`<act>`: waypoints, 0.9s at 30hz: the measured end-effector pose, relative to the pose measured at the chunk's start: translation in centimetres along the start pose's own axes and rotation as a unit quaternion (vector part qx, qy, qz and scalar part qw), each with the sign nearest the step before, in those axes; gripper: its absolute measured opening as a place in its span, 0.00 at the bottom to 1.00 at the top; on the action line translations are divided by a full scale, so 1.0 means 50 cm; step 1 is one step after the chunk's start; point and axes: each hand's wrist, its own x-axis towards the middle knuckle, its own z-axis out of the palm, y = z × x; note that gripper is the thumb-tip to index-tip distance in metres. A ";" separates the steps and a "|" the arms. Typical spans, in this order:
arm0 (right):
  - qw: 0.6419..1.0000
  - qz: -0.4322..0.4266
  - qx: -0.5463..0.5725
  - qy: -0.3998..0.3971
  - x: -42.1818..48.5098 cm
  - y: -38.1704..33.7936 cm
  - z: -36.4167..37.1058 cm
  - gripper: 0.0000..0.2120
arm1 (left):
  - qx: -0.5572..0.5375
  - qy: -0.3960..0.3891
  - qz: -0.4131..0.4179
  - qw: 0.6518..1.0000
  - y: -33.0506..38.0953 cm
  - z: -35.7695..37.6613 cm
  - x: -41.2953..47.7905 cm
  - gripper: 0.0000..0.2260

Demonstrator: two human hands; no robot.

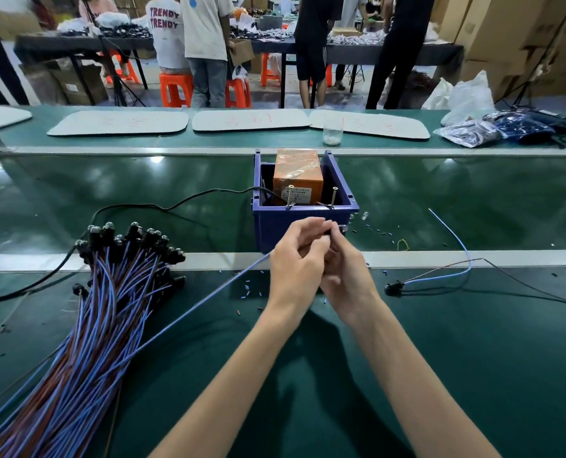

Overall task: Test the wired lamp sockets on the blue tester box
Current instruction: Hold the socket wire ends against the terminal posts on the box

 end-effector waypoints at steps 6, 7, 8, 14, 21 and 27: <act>0.992 -0.067 -0.004 0.110 0.006 -0.033 -0.003 0.17 | -0.251 0.144 -0.347 0.892 -0.006 0.029 -0.011 0.11; 0.993 -0.059 0.006 0.101 0.005 -0.042 -0.006 0.17 | -0.287 0.152 -0.375 0.868 -0.006 0.024 -0.004 0.14; 0.994 -0.052 0.017 0.094 0.004 -0.051 -0.010 0.16 | -0.315 0.168 -0.379 0.854 -0.005 0.015 0.003 0.16; 0.992 -0.058 0.021 0.107 0.005 -0.097 -0.042 0.18 | -0.470 0.280 -0.285 0.787 0.018 -0.039 0.037 0.13; 0.986 -0.072 -0.092 0.118 -0.001 -0.147 -0.095 0.19 | -0.408 0.279 -0.228 0.839 0.021 -0.075 0.055 0.17; 0.961 -0.135 -0.224 0.086 -0.021 -0.149 -0.091 0.11 | -0.332 0.175 -0.214 0.902 0.019 -0.089 0.066 0.18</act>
